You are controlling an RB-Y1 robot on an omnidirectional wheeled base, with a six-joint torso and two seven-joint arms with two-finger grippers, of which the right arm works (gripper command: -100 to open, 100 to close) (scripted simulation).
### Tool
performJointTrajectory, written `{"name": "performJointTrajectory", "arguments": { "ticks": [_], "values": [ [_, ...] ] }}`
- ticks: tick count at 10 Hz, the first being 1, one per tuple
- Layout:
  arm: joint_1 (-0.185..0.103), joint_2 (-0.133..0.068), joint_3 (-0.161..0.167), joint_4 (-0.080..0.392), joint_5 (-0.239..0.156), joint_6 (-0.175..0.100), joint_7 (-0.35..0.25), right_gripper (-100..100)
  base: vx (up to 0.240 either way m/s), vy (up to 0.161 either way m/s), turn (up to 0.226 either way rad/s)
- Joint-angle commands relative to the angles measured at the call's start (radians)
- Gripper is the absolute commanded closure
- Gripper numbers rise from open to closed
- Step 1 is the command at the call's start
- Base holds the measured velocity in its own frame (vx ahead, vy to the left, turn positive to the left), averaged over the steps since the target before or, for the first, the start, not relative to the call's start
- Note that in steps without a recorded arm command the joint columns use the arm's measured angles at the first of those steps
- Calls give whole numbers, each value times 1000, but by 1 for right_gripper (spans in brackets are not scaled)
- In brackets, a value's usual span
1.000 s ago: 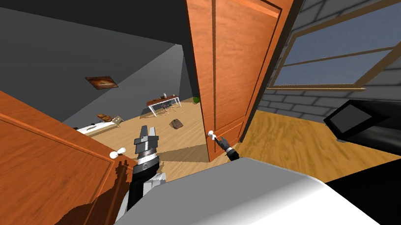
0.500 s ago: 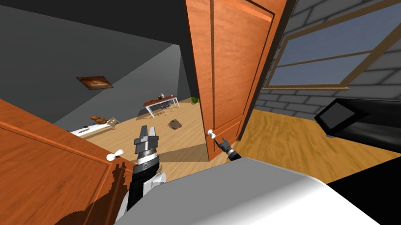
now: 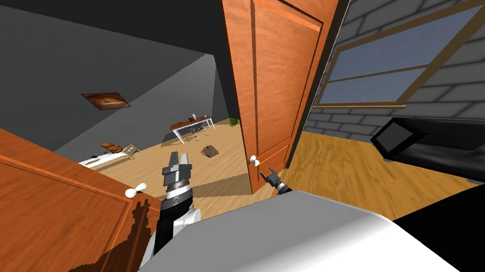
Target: Push the door open
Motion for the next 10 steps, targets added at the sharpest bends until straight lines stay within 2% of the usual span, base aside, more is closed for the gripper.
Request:
{"name": "performJointTrajectory", "arguments": {
  "ticks": [1,4,6,10],
  "values": [
    [27,-3,5,-30,21,1,49,-100,-28,32,-92],
    [61,-9,11,-63,48,-1,107,-100,-27,27,-61],
    [47,-4,7,-47,42,-1,104,-100,53,16,8],
    [30,6,0,-37,40,9,113,-100,190,66,27]
  ]
}}
